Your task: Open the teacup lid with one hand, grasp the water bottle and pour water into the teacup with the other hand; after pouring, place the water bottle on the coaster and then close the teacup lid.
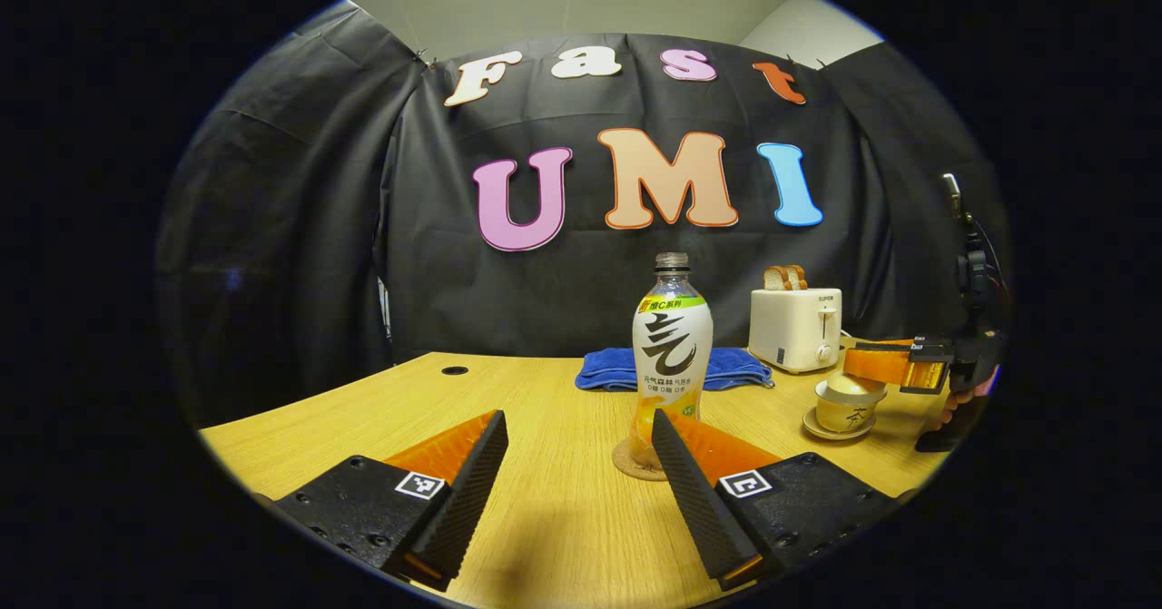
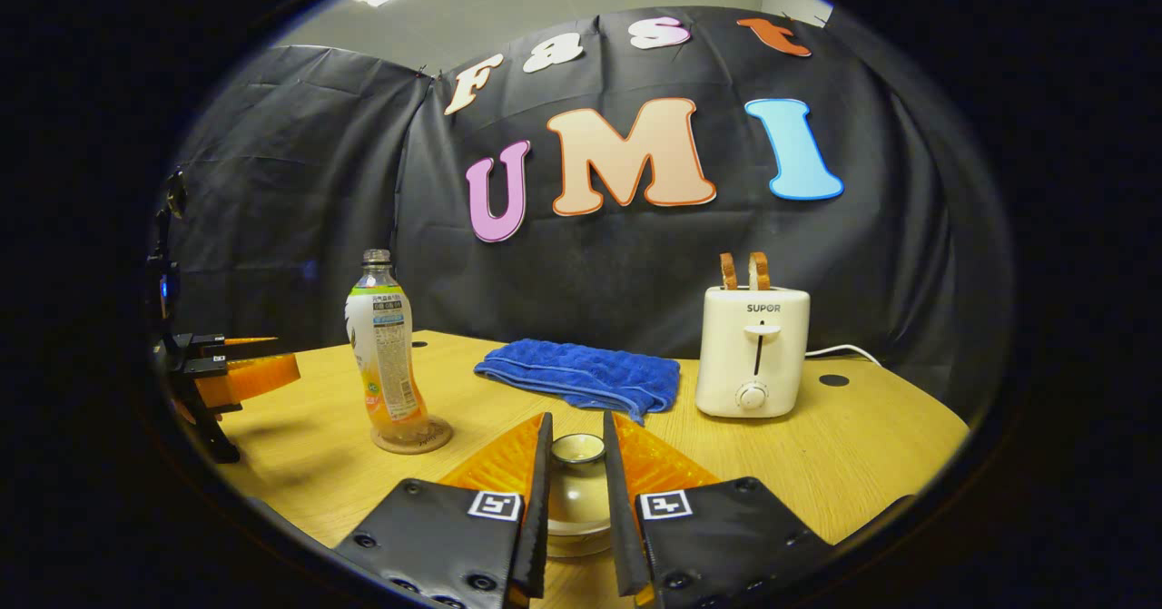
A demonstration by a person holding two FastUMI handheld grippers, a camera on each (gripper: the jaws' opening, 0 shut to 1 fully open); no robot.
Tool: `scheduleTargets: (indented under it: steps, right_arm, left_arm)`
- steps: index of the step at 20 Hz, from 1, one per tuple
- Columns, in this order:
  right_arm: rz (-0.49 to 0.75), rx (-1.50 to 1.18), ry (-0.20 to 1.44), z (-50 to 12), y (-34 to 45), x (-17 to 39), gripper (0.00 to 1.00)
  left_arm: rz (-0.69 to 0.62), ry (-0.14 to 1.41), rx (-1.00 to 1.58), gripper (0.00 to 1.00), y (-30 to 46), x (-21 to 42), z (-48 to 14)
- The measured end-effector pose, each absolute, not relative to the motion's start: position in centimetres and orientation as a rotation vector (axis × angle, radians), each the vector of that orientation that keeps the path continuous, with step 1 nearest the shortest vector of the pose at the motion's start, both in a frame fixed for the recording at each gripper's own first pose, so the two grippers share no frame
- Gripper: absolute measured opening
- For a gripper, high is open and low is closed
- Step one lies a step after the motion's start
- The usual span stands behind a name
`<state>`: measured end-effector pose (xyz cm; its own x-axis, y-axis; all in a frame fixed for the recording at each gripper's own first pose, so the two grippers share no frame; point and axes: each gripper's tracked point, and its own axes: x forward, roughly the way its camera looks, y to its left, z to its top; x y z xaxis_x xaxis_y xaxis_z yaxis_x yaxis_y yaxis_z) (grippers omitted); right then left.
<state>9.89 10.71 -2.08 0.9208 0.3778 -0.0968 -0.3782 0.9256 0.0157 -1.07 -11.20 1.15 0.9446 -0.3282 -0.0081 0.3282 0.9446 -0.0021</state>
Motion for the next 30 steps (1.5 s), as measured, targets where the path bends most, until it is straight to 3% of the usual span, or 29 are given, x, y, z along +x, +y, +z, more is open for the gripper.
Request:
scheduleTargets:
  steps: [11, 12, 13, 18, 19, 25, 27, 30]
  right_arm:
    - [0.423, -0.017, 0.167, -3.1, 11.4, 9.8, 0.33]
    - [0.426, -0.018, 0.17, -3.1, 11.5, 9.7, 0.39]
    - [0.431, -0.016, 0.172, -3.1, 11.4, 9.5, 0.39]
    - [0.441, -0.015, 0.148, -2.7, 11.5, 9.1, 0.86]
    - [0.438, -0.012, 0.137, -2.5, 11.3, 8.9, 1.0]
    - [0.417, -0.004, 0.106, -2.1, 10.4, 7.2, 0.94]
    - [0.399, -0.004, 0.104, -2.0, 9.8, 6.5, 1.0]
    - [0.363, 0.006, 0.067, -1.3, 8.6, 5.4, 0.94]
  left_arm:
    - [-0.349, 0.011, 0.0, 0.93, -11.3, -1.2, 1.4]
    - [-0.349, 0.011, 0.001, 0.93, -11.3, -1.3, 1.3]
    - [-0.349, 0.011, 0.001, 0.93, -11.3, -1.2, 1.4]
    - [-0.348, 0.012, 0.001, 0.93, -11.3, -1.4, 1.4]
    - [-0.348, 0.012, 0.001, 0.93, -11.2, -1.4, 1.4]
    - [-0.347, 0.013, 0.002, 0.93, -11.3, -1.4, 1.4]
    - [-0.347, 0.013, 0.002, 0.93, -11.3, -1.5, 1.4]
    - [-0.346, 0.014, 0.002, 0.93, -11.3, -1.5, 1.4]
